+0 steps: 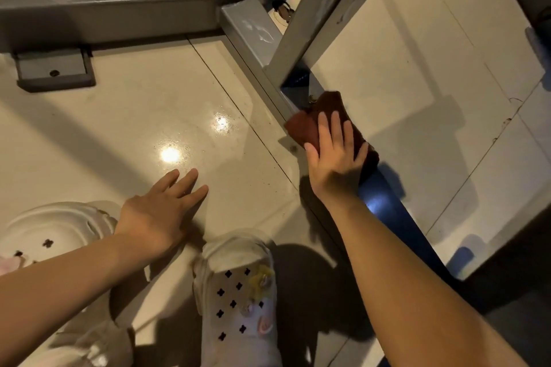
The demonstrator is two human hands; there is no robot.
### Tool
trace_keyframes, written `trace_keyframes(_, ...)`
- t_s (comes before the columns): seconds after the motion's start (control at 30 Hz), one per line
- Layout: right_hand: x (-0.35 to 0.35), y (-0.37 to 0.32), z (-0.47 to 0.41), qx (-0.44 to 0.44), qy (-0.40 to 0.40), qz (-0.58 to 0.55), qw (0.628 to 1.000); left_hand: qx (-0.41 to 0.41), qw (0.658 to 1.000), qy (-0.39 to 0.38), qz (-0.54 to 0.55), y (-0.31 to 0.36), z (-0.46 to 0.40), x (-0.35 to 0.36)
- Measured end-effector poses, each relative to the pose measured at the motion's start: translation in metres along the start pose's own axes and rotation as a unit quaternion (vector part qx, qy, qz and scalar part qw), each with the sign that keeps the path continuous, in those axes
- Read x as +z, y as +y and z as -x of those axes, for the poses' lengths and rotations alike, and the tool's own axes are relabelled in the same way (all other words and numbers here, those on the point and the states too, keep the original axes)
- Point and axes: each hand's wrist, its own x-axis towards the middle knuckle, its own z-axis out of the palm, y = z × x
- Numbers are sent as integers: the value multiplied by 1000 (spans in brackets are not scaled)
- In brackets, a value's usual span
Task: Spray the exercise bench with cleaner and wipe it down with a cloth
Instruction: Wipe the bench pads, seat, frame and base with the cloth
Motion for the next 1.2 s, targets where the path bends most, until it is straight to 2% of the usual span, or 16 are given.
trace_keyframes(0.2,11,79,93,30,1,-7,1000,18,1000,2,-1,-1,-1,-1)
trace_keyframes(0.33,14,68,93,68,20,-20,997,1,999,16,28,-3,-2,1)
trace_keyframes(0.4,13,47,73,57,28,-30,998,-24,995,69,68,-4,-3,5)
trace_keyframes(0.5,8,2,21,44,46,-28,998,-28,974,196,107,-12,-6,6)
trace_keyframes(0.63,-2,-35,-25,71,4,-53,996,1,965,244,91,-28,-14,13)
trace_keyframes(0.77,4,3,0,10,61,-49,997,-1,959,266,103,-32,-15,23)
trace_keyframes(0.9,13,67,75,34,23,-22,999,36,943,311,113,-22,-10,19)
trace_keyframes(1.0,10,111,134,75,7,13,997,74,935,318,137,-12,-9,14)
trace_keyframes(1.07,9,119,154,112,-7,18,994,71,942,305,125,-5,-10,13)
trace_keyframes(1.2,9,97,130,111,-14,-6,994,-26,977,191,90,-16,-13,24)
